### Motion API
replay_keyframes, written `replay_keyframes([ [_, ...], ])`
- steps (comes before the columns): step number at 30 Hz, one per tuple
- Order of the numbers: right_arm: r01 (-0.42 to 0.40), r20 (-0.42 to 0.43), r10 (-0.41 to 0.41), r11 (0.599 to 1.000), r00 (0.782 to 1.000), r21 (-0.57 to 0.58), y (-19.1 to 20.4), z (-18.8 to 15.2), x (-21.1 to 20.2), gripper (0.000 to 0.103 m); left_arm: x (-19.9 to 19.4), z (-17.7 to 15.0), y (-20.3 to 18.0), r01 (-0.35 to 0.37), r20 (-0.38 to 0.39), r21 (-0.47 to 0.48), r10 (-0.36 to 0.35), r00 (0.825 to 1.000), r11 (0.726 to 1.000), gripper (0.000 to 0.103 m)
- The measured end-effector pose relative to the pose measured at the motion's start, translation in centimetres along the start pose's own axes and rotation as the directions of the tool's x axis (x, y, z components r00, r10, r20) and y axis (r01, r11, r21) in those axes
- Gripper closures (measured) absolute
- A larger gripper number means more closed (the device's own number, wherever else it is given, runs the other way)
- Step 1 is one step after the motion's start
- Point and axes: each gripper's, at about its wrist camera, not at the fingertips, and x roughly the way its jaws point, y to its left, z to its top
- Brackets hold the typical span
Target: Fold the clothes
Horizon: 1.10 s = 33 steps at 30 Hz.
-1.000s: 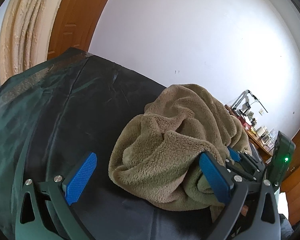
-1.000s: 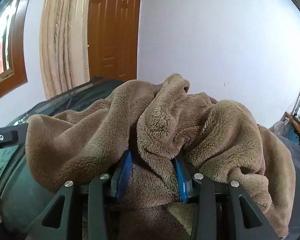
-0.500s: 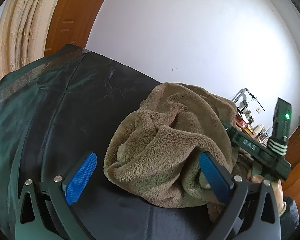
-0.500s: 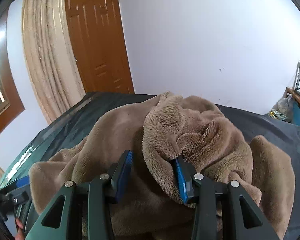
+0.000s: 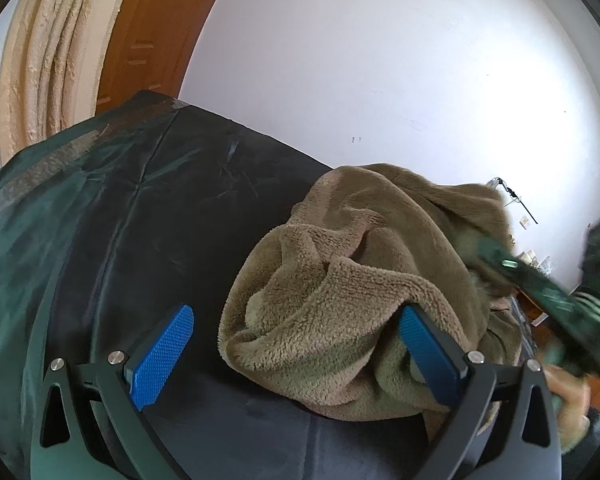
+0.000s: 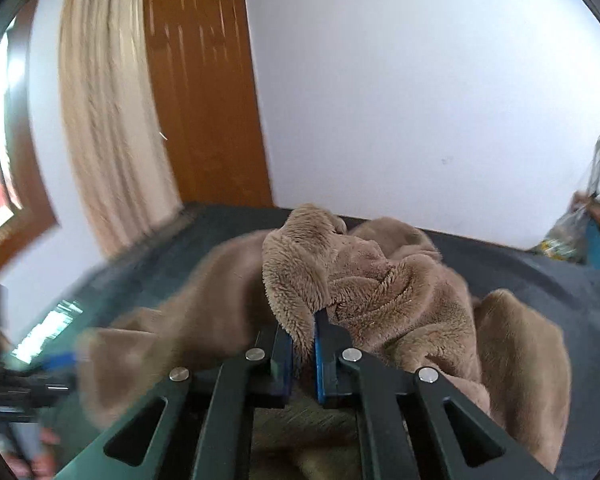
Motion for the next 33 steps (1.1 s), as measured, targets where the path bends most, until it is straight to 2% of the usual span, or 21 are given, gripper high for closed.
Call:
replay_keyframes([
  [4,-0.167,-0.017,0.166,0.986,0.986,-0.003,2.0,-1.5,-3.7,0.094,-0.3,0.2,0.6,-0.011,0.020,-0.013,0.011,1.000,1.000,0.000],
  [8,-0.252,-0.131,0.243,0.966,0.961,-0.055,5.3,-6.3,-5.9,0.094,-1.3,0.8,2.0,0.011,0.060,-0.056,-0.007,0.998,0.998,0.000],
  [12,-0.303,-0.256,0.264,0.944,0.930,-0.127,8.2,-12.1,-7.3,0.094,-2.8,1.4,2.8,0.027,0.067,-0.061,-0.023,0.997,0.998,0.000],
  [16,-0.305,-0.316,0.236,0.933,0.919,-0.189,9.4,-15.6,-8.2,0.094,-5.1,1.9,1.9,0.056,0.072,0.002,-0.056,0.996,0.998,0.000],
  [21,-0.320,-0.309,0.250,0.925,0.918,-0.205,9.9,-15.9,-8.4,0.094,-7.6,1.8,-1.2,0.100,0.041,0.142,-0.107,0.993,0.985,0.000],
  [28,-0.355,-0.338,0.262,0.900,0.904,-0.253,11.5,-16.7,-7.3,0.094,-8.3,1.2,-7.9,0.222,-0.075,0.284,-0.209,0.975,0.933,0.000],
  [33,-0.354,-0.343,0.252,0.894,0.905,-0.275,12.4,-15.7,-4.6,0.094,-6.2,1.0,-11.4,0.173,-0.123,0.378,-0.136,0.983,0.909,0.000],
])
